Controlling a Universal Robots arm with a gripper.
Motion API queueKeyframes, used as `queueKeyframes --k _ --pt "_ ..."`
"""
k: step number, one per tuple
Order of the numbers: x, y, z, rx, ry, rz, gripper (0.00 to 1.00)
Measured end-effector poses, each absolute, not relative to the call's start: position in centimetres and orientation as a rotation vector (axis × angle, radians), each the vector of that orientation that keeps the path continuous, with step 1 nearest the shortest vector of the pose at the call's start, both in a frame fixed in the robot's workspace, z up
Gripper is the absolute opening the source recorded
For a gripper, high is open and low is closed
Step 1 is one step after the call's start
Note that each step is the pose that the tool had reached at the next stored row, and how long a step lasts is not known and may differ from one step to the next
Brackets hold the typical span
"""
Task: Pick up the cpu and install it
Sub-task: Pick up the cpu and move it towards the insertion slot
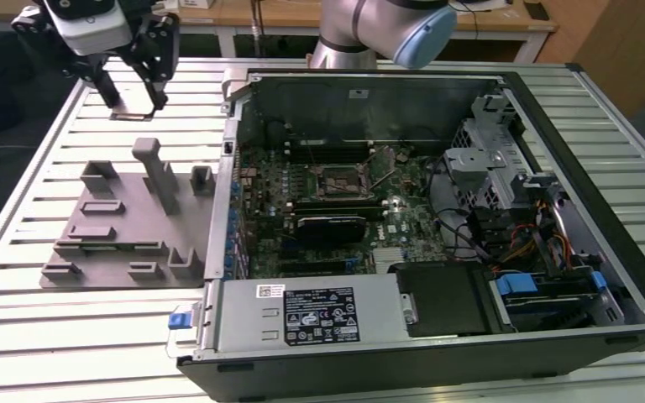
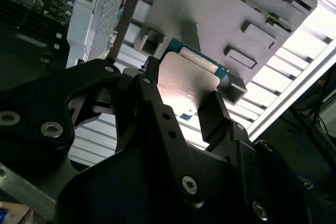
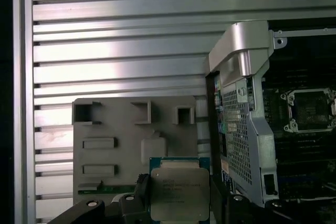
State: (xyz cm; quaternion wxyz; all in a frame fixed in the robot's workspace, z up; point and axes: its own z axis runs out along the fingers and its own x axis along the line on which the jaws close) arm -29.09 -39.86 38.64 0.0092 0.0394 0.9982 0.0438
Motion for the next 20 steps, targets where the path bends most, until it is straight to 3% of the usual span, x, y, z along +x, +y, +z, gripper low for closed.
queueKeyframes --k 20 --pt "-21.9 -39.9 38.6 0.123 3.119 0.137 0.54"
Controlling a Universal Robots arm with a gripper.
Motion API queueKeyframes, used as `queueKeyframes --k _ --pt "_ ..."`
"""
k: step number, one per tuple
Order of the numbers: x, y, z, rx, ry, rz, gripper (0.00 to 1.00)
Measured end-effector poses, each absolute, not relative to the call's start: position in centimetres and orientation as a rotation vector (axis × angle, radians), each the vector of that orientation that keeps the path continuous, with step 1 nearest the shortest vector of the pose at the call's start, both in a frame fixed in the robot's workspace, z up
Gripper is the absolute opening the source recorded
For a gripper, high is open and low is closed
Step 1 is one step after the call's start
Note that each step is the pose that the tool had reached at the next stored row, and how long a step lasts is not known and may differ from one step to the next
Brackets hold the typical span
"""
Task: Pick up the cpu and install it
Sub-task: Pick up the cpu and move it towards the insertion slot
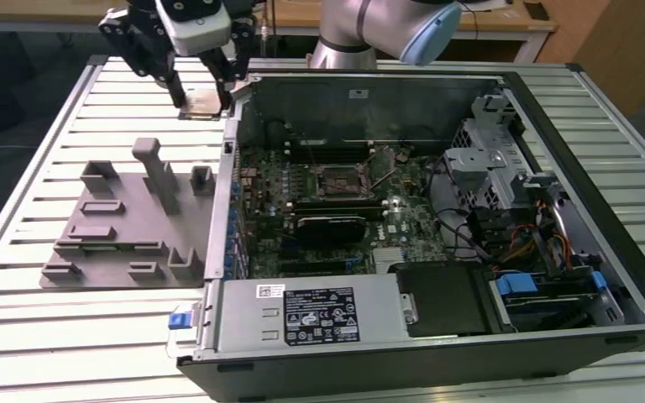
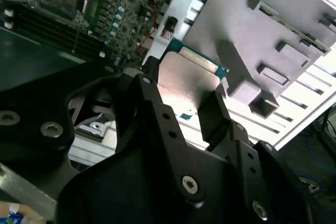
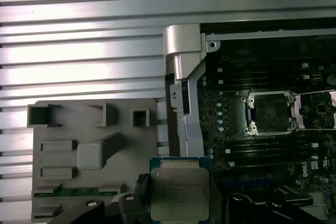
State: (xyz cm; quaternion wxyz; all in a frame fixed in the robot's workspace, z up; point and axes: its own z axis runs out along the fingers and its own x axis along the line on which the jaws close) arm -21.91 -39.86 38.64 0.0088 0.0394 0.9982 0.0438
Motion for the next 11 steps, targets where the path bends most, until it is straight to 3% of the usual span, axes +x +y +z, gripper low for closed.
queueKeyframes --k 11 --pt "-18.8 -39.9 38.6 0.123 3.119 0.137 0.54"
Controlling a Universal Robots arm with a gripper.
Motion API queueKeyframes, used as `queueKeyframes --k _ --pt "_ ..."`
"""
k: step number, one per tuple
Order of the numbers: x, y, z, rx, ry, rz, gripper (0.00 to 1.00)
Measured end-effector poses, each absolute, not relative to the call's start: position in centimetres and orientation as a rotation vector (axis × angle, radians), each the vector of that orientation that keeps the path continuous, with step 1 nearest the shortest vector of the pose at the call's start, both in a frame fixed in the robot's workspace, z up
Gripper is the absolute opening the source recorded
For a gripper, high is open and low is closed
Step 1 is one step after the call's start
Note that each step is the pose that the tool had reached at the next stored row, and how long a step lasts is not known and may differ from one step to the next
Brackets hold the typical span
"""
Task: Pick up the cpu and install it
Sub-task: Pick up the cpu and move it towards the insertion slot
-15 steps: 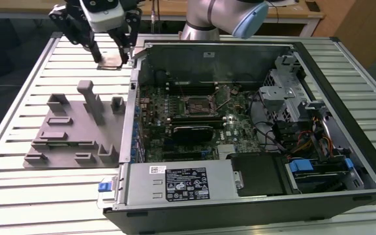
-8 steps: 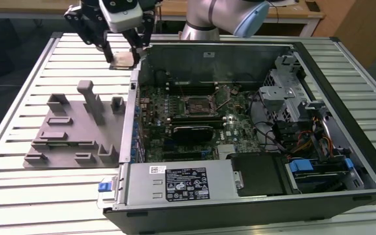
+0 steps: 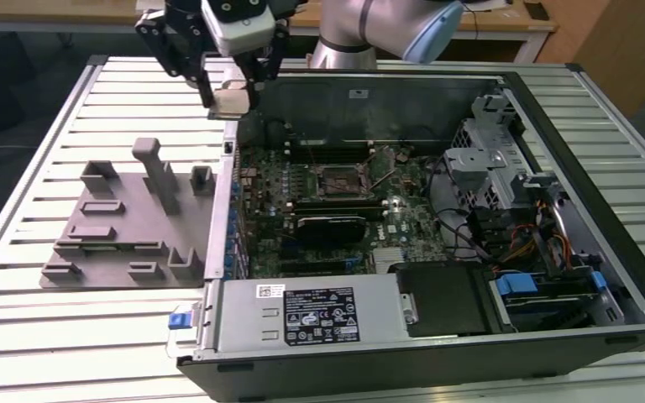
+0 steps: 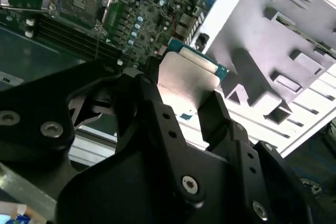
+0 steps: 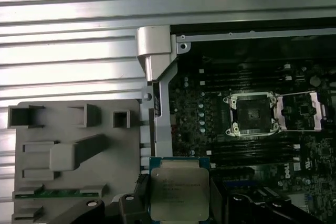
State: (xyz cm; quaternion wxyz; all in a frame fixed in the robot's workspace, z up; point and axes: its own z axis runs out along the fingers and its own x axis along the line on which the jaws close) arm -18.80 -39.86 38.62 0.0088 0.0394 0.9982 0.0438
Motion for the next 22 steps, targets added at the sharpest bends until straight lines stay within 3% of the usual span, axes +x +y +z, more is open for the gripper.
queueKeyframes --k 22 --pt "-11.5 -39.9 38.0 0.124 3.122 0.137 0.54"
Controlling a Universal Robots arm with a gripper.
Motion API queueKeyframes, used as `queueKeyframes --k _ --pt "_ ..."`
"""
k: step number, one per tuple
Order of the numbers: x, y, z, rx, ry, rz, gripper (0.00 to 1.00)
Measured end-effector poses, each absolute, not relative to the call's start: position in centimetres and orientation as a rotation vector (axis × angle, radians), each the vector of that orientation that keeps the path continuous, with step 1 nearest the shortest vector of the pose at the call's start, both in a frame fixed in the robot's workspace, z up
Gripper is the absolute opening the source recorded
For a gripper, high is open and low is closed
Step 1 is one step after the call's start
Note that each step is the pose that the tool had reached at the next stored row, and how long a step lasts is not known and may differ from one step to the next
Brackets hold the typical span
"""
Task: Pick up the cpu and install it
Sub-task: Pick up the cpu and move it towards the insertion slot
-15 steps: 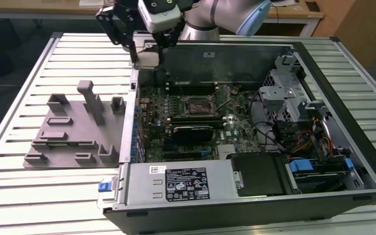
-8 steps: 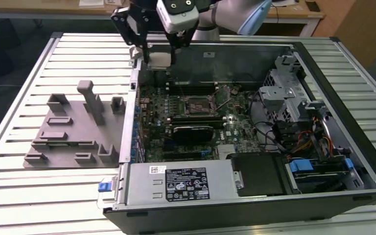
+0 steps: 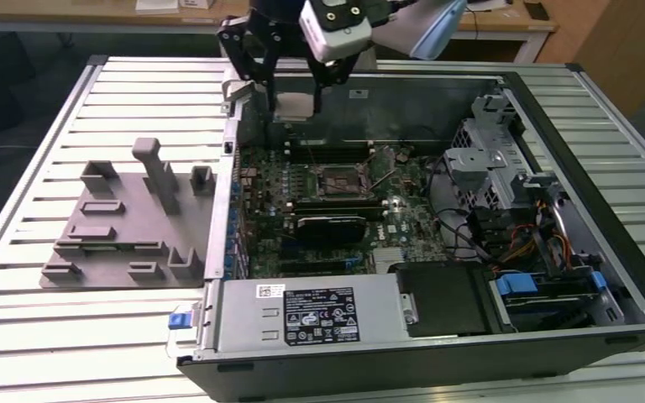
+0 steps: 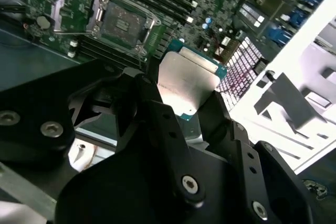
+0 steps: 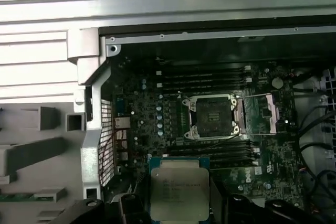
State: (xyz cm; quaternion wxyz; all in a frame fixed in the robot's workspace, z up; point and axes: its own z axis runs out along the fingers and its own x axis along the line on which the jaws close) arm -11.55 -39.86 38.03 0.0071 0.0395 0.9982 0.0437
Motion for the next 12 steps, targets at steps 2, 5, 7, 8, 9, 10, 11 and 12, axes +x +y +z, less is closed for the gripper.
queueKeyframes --k 2,5,7,8,9,10,11,12 --pt "-10.8 -39.9 37.8 0.124 3.125 0.137 0.54" --pt "-9.8 -39.9 37.2 0.124 3.130 0.136 0.54" --pt "-9.1 -39.9 36.9 0.125 3.133 0.137 0.54" --pt "-8.8 -39.9 36.7 0.125 3.134 0.137 0.54" --pt "-8.4 -39.9 36.5 0.125 3.136 0.137 0.54" --pt "-8.1 -39.9 36.3 0.125 3.137 0.136 0.54" --pt "-7.8 -39.9 36.1 0.125 3.138 0.136 0.54" --pt "-7.6 -39.8 35.9 0.126 3.139 0.136 0.54"
